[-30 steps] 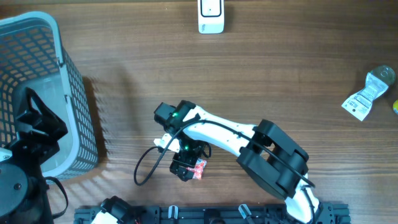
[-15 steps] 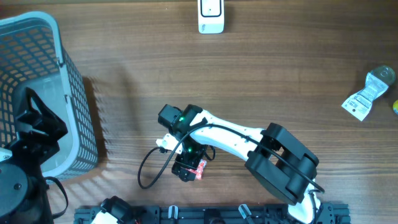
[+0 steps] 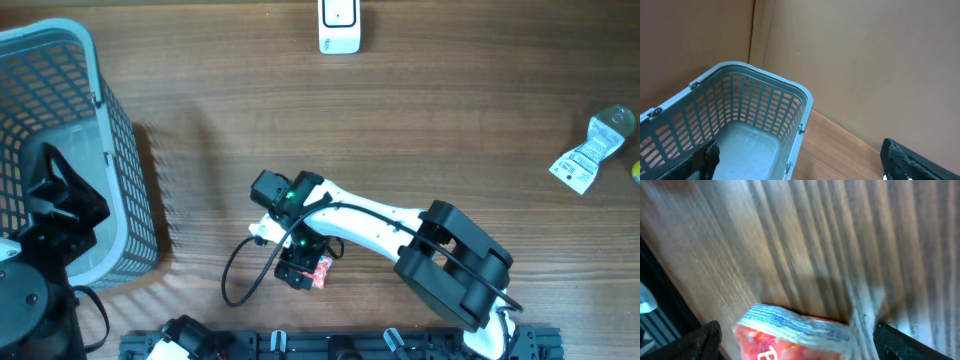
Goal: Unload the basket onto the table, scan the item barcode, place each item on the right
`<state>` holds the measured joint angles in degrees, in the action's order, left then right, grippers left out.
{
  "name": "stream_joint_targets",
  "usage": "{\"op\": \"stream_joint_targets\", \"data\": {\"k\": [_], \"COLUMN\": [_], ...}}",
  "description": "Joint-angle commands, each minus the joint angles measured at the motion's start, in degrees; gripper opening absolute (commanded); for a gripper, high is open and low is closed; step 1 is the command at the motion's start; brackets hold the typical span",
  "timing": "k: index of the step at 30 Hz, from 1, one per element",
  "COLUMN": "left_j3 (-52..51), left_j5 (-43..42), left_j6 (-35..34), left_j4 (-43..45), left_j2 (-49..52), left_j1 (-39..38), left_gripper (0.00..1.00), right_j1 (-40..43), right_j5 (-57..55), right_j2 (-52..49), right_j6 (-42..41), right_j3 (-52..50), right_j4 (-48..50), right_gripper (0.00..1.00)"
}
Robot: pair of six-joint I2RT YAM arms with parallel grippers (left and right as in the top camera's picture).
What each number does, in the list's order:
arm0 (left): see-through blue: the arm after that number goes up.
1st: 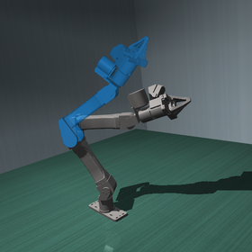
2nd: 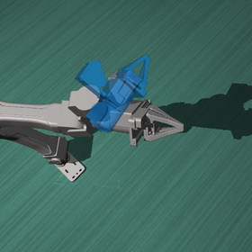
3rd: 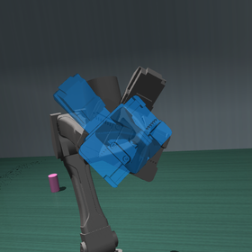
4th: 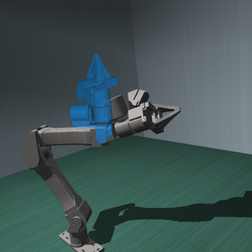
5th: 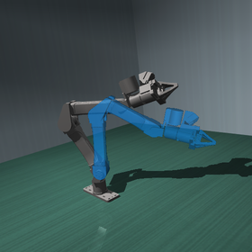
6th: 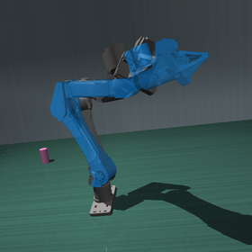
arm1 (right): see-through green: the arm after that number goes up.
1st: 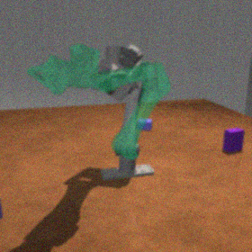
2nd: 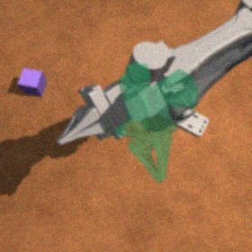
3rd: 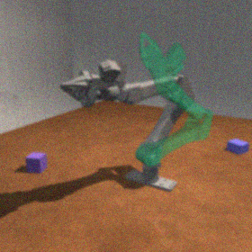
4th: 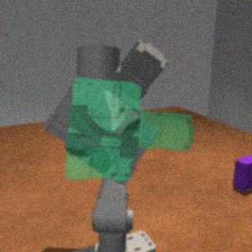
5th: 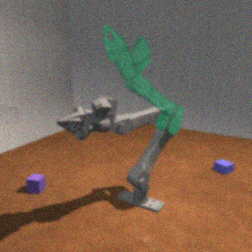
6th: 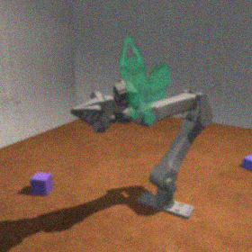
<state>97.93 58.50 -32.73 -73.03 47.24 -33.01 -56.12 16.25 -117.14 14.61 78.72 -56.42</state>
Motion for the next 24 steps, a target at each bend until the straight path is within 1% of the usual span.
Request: {"op": "stream_joint_targets", "data": {"k": [1,9,17,22,24], "left_j3": [0.0,0.0,0.0,0.0,0.0], "left_j5": [1.0,1.0,1.0,1.0,1.0], "left_j6": [-0.8,-0.8,-0.8,-0.8,-0.8], "left_j4": [-0.4,-1.0,-1.0,-1.4,-1.4], "left_j2": [-0.1,-0.1,-0.1,-0.1,-0.1], "left_j1": [-0.4,-0.4,-0.4,-0.4,-0.4], "left_gripper": [1.00,1.00,1.00,1.00,1.00], "right_j1": [0.5,-1.0,-4.7,-5.0,-5.0], "right_j5": [-8.5,-10.8,-12.3,-12.8,-15.0], "right_j2": [-5.3,-5.3,-5.3,-5.3,-5.3], "right_j6": [-0.1,-2.7,-2.8,-6.0,-9.2], "right_j3": [-3.4,-8.9,-9.0,-9.0,-9.0], "right_j4": [2.5,6.6,6.2,5.0,4.9], "right_gripper": [0.99,0.99,0.99,0.99,0.99]}}
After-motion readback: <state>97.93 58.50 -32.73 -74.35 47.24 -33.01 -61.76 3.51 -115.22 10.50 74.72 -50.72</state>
